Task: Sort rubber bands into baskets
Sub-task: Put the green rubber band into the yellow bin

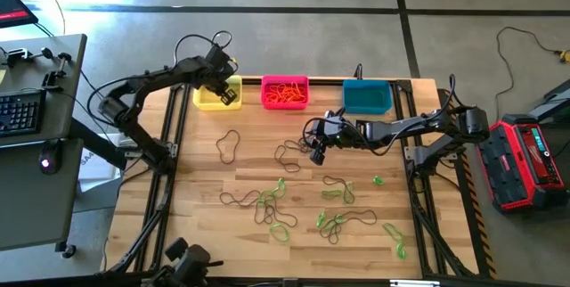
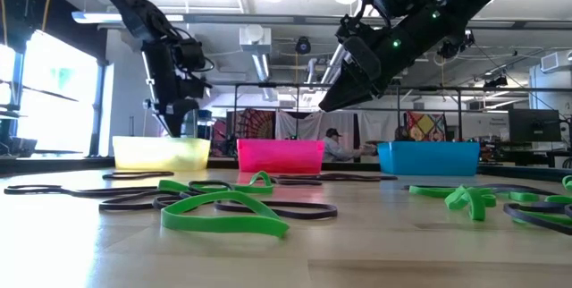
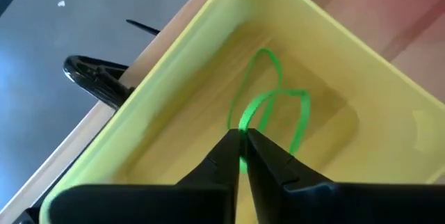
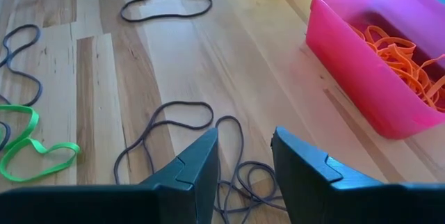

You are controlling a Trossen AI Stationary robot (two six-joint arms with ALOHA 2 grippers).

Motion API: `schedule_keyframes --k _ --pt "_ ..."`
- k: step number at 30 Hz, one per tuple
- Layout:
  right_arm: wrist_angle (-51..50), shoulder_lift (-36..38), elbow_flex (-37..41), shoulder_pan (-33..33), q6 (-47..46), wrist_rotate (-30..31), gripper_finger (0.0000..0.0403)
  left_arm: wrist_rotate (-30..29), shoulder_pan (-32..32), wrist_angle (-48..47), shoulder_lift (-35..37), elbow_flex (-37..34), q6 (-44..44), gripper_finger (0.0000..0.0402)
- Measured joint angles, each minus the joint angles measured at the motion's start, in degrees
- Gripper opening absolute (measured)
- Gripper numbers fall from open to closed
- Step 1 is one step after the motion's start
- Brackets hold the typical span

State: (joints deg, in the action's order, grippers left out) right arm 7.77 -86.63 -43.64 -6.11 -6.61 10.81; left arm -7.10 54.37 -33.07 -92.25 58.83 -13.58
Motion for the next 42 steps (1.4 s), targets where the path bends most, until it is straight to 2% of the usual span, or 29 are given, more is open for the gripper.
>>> schedule_keyframes --k 10,15,35,42 --pt "-0.35 0.00 0.00 0.00 -2.49 2.77 0.0126 0.43 -0.63 1.19 2.81 0.00 0.06 0.0106" --pt "-0.49 0.00 0.00 0.00 -2.43 2.67 0.0126 0.58 -2.15 3.61 4.78 0.00 1.42 0.0130" --pt "-2.98 0.00 0.00 1.85 -2.78 1.99 0.0126 0.60 -14.79 9.41 7.46 -0.02 4.00 0.0133" --pt "-12.31 0.00 0.00 4.01 -6.74 2.98 0.0126 2.19 -21.39 18.29 7.46 -0.02 4.37 0.0133"
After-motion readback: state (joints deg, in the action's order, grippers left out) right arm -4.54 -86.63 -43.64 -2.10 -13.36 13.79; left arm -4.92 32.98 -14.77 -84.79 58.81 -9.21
